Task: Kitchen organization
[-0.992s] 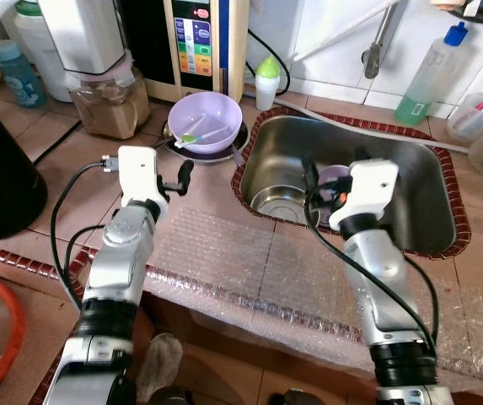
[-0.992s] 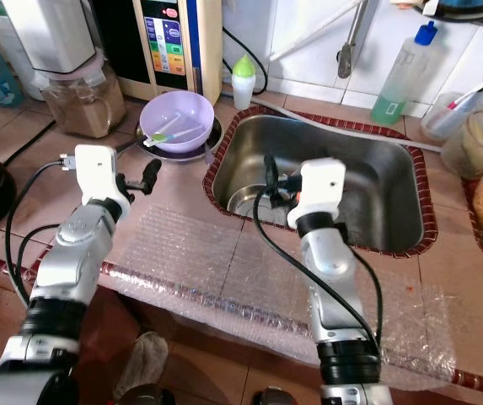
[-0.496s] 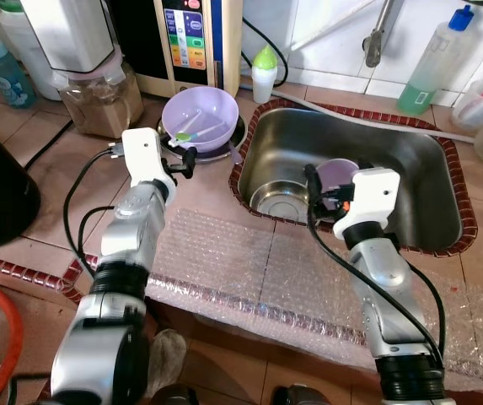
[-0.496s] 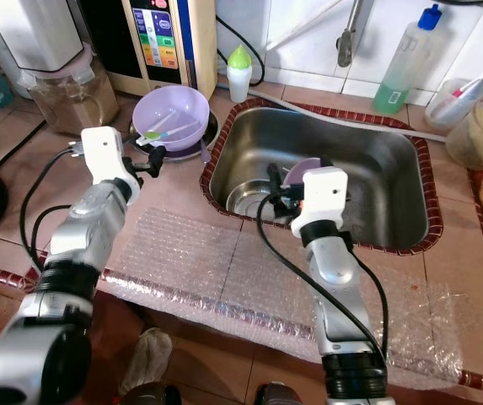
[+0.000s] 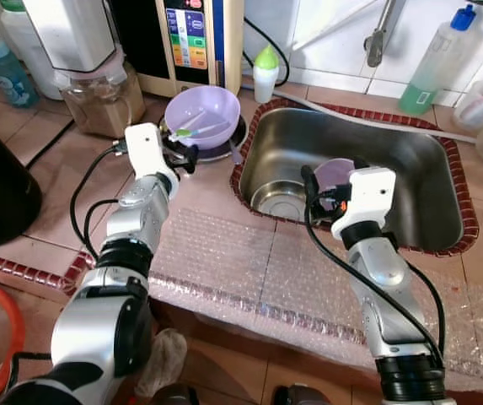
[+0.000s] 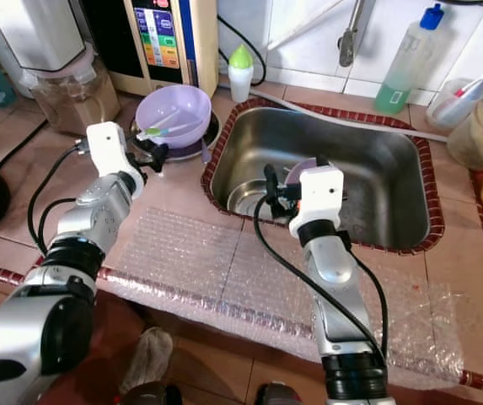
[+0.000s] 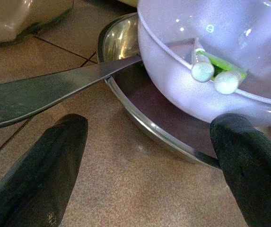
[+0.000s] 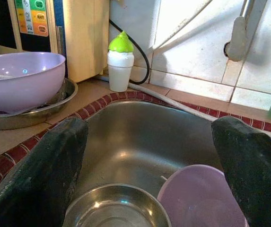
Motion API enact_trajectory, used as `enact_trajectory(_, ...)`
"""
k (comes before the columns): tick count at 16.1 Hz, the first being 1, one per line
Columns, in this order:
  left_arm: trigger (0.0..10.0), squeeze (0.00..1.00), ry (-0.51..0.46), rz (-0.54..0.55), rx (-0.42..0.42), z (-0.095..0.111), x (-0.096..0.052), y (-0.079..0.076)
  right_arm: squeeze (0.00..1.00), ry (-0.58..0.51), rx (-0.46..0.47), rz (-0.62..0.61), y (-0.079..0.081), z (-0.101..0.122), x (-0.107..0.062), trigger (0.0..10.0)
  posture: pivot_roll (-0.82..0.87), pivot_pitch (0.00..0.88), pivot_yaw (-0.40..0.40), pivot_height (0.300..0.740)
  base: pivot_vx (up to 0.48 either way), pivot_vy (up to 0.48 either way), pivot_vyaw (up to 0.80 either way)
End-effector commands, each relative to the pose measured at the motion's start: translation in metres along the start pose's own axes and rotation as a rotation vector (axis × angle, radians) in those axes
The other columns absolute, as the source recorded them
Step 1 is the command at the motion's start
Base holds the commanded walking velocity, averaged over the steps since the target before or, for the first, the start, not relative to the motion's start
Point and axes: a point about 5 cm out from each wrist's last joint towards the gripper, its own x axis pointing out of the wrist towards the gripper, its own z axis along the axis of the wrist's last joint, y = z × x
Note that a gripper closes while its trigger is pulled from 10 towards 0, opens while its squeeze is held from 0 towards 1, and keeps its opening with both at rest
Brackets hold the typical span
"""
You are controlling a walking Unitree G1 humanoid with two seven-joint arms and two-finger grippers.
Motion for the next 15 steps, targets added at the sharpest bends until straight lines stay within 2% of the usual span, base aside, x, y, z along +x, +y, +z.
enact_trajectory(1,10.0,0.0,0.029,0.023,-0.016,0.0,0.002,0.002,0.0,0.004,-0.001,0.009,0.002,0.001,-0.001,10.0,-0.07,0.126,0.041,0.74,0.0,0.0,0.0)
enact_trajectory(3,10.0,0.0,0.048,0.026,-0.03,0.002,0.004,0.002,0.0,0.009,0.0,0.015,0.003,-0.001,-0.001,10.0,-0.07,0.121,0.042,0.74,0.0,0.0,0.0)
enact_trajectory(7,10.0,0.0,0.144,0.069,-0.049,-0.004,0.006,0.008,0.0,0.014,0.008,0.025,0.006,-0.003,0.001,10.0,-0.05,0.116,0.044,0.74,0.0,0.0,0.0)
enact_trajectory(10,10.0,0.0,0.188,0.085,-0.015,-0.008,0.004,0.014,0.0,0.018,0.01,0.026,0.007,-0.004,0.001,10.0,-0.05,0.118,0.046,0.74,0.0,0.0,0.0)
enact_trajectory(15,10.0,0.0,0.216,0.114,-0.02,-0.012,-0.001,0.026,0.0,0.017,0.013,0.027,0.007,-0.005,0.003,10.0,-0.03,0.113,0.045,0.74,0.0,0.0,0.0)
